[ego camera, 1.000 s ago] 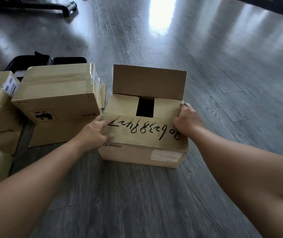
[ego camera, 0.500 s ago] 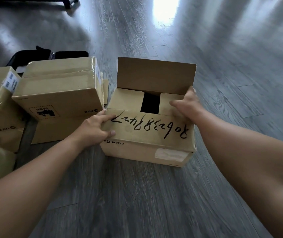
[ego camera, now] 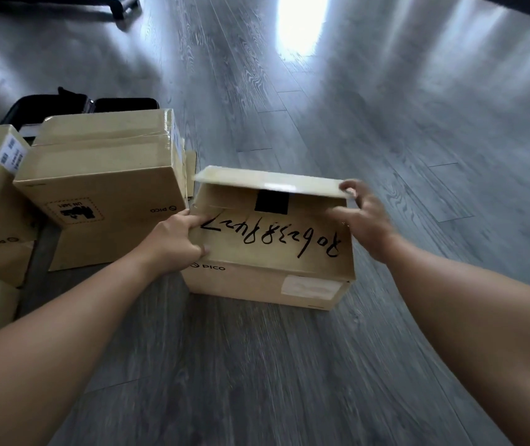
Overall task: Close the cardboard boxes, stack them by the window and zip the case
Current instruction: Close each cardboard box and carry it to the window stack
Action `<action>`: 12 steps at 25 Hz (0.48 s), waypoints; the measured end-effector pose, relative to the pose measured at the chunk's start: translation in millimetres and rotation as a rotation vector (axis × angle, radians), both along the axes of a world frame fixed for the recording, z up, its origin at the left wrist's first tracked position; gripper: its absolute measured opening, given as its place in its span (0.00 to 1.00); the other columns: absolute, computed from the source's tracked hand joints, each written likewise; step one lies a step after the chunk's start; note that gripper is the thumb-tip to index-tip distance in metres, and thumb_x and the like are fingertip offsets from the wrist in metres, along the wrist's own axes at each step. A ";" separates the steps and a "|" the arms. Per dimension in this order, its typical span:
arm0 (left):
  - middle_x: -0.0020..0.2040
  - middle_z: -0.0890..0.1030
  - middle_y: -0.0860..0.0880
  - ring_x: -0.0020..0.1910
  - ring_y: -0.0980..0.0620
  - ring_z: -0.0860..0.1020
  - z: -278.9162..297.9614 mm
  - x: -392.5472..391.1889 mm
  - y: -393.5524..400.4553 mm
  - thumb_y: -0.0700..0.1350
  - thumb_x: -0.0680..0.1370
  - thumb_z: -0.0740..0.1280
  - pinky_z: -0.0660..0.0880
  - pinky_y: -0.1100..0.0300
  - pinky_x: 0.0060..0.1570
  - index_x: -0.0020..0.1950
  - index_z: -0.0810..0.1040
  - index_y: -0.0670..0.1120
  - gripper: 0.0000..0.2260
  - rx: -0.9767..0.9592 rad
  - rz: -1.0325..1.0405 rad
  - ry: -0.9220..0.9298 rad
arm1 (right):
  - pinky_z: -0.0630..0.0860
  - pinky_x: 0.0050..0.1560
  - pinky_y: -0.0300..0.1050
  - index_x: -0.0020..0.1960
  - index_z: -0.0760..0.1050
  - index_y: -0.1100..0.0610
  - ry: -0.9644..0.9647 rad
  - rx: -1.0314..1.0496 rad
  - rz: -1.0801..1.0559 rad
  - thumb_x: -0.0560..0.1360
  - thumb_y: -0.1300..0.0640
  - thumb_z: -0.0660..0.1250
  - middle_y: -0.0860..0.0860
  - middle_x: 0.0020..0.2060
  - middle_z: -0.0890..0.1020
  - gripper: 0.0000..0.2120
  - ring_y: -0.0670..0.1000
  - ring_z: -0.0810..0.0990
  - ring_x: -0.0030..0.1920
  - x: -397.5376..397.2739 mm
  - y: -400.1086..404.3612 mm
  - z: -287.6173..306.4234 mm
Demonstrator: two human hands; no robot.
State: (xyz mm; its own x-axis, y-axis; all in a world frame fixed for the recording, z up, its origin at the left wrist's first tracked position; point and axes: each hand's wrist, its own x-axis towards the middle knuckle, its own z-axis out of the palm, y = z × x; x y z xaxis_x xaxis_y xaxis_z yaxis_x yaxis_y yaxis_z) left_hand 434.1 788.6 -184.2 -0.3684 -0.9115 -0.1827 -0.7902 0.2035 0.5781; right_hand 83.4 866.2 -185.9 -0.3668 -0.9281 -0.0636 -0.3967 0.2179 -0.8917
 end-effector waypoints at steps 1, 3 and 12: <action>0.76 0.67 0.48 0.74 0.47 0.67 1.6 -1.9 3.0 0.46 0.72 0.74 0.64 0.60 0.67 0.73 0.73 0.54 0.29 -0.026 0.004 -0.015 | 0.79 0.58 0.62 0.65 0.73 0.44 0.077 0.046 0.032 0.67 0.47 0.76 0.53 0.66 0.74 0.28 0.57 0.78 0.60 1.0 4.9 -3.0; 0.67 0.76 0.45 0.66 0.45 0.74 3.6 -5.9 7.9 0.47 0.71 0.74 0.70 0.59 0.60 0.66 0.79 0.53 0.23 -0.069 0.026 -0.007 | 0.73 0.66 0.63 0.72 0.72 0.46 0.189 0.132 0.098 0.66 0.40 0.75 0.55 0.69 0.71 0.36 0.60 0.74 0.66 8.2 11.3 -8.4; 0.73 0.63 0.39 0.72 0.40 0.65 -0.9 -17.9 4.4 0.50 0.76 0.68 0.64 0.54 0.67 0.78 0.64 0.53 0.30 0.037 0.056 -0.057 | 0.74 0.62 0.56 0.79 0.61 0.44 0.615 0.330 0.099 0.72 0.29 0.65 0.60 0.65 0.72 0.40 0.62 0.74 0.64 34.4 14.5 -8.1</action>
